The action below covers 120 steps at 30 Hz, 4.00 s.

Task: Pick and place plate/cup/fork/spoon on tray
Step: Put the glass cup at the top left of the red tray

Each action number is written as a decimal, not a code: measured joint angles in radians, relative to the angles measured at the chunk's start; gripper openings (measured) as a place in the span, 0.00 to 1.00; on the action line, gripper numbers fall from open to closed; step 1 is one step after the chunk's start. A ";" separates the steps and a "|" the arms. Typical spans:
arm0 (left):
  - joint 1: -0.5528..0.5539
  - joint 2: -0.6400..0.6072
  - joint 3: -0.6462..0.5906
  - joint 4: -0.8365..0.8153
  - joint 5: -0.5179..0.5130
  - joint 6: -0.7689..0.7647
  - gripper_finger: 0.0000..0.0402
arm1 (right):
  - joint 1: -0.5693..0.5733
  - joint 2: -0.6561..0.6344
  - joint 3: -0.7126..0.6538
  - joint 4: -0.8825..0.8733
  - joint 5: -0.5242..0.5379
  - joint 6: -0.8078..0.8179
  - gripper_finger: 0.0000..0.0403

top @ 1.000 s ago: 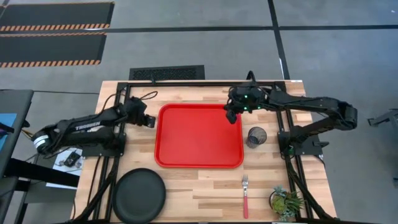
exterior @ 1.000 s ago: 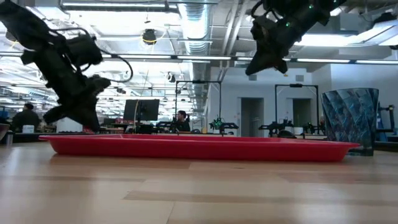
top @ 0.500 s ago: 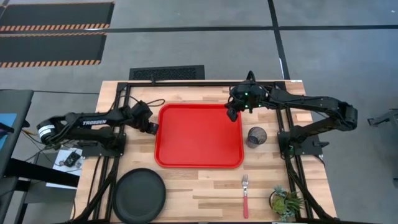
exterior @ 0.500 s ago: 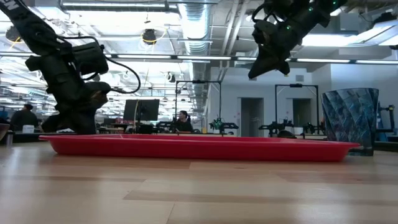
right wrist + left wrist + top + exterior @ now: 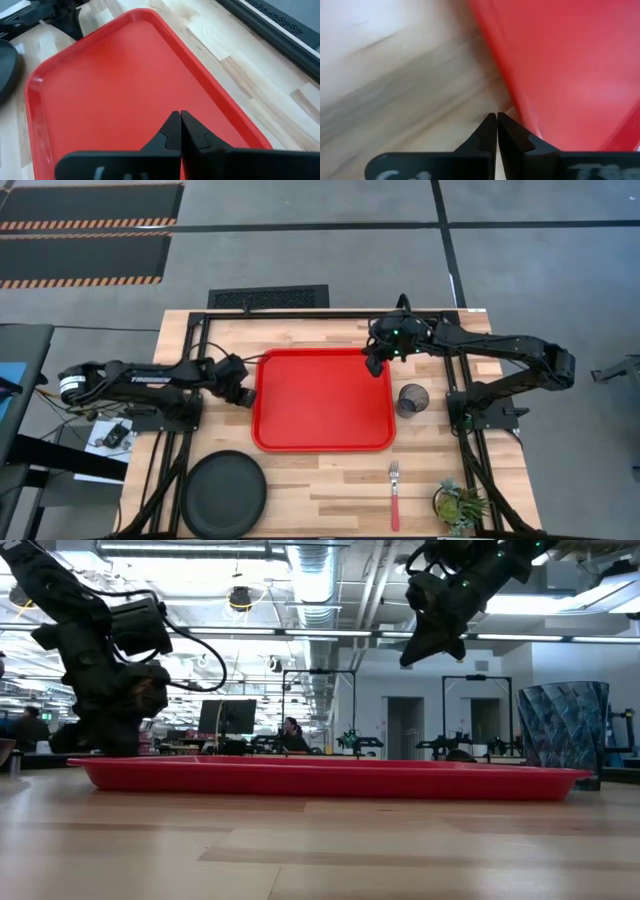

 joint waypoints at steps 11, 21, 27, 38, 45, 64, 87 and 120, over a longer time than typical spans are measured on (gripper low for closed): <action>-0.005 -0.358 -0.001 -0.161 -0.002 0.000 0.00 | 0.062 -0.171 0.001 -0.309 -0.009 0.058 0.03; -0.039 -0.654 -0.001 -0.104 -0.122 0.116 0.00 | 0.352 -0.278 0.001 -0.649 0.043 0.249 0.04; -0.039 -0.673 -0.001 -0.081 -0.127 0.187 0.00 | 0.532 -0.261 0.001 -0.766 0.059 0.379 0.15; -0.039 -0.673 -0.001 -0.073 -0.140 0.238 0.00 | 0.663 -0.107 0.001 -0.802 0.133 0.378 0.49; -0.039 -0.673 -0.001 -0.079 -0.148 0.234 0.00 | 0.646 -0.011 0.001 -0.799 0.163 0.297 0.46; -0.039 -0.673 -0.001 -0.071 -0.190 0.222 0.00 | 0.577 0.057 0.001 -0.809 0.103 0.224 0.07; -0.039 -0.673 -0.001 0.031 -0.133 0.180 0.00 | 0.447 -0.058 0.273 -0.910 0.146 0.208 0.04; -0.060 -0.578 -0.001 0.139 -0.193 0.217 0.00 | 0.298 0.712 0.776 -0.775 0.189 -0.624 0.05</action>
